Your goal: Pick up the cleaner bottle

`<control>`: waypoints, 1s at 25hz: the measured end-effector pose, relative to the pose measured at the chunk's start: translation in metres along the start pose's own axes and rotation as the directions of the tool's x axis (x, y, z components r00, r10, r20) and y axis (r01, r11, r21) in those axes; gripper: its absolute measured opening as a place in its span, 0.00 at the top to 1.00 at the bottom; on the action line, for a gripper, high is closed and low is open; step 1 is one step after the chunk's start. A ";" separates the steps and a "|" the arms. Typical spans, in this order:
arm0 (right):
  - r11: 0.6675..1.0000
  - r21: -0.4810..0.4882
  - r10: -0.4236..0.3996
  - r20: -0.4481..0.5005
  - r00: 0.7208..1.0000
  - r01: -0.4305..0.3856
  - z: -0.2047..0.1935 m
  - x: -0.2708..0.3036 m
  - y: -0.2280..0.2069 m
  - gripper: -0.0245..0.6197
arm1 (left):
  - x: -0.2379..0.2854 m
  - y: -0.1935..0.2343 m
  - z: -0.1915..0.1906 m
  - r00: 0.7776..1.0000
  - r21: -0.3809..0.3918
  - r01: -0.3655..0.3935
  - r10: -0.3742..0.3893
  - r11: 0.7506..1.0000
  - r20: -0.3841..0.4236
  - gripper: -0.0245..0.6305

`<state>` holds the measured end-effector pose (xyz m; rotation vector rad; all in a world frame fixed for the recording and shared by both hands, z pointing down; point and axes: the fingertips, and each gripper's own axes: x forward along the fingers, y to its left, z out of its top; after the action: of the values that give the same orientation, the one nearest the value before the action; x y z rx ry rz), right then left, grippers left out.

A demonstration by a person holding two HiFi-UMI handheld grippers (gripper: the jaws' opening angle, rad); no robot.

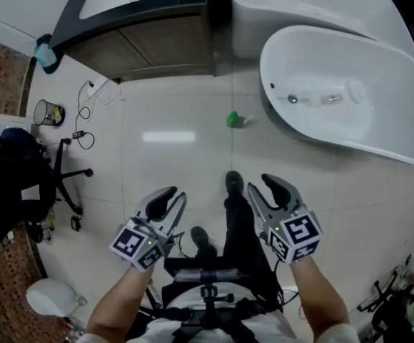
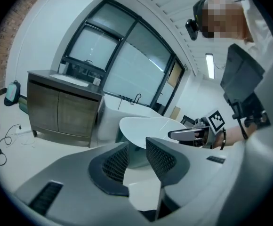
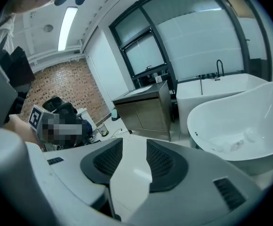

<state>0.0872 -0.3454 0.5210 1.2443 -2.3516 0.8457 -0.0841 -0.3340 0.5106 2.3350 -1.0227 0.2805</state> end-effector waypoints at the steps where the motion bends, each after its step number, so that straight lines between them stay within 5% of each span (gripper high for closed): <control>1: 1.000 0.008 -0.009 -0.013 1.000 0.009 -0.004 0.008 -0.012 0.72 | 0.017 0.007 -0.005 1.000 0.006 0.008 -0.008 1.000 -0.017 0.80; 8: 0.999 0.051 -0.011 -0.073 0.997 0.015 -0.047 0.063 -0.062 0.72 | 0.117 0.065 -0.054 0.993 0.056 0.024 -0.017 0.998 -0.117 0.80; 17: 0.993 0.119 0.012 -0.156 0.988 0.006 -0.121 0.130 -0.119 0.72 | 0.239 0.136 -0.165 0.966 0.087 0.011 0.012 0.996 -0.259 0.80; 25: 0.986 0.167 0.018 -0.178 0.984 0.012 -0.162 0.173 -0.154 0.72 | 0.328 0.186 -0.225 0.959 0.123 -0.001 0.036 0.992 -0.280 0.79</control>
<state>0.1243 -0.4157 0.7926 1.1742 -2.1776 1.1272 0.0135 -0.5050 0.9030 2.3074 -0.9086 0.6800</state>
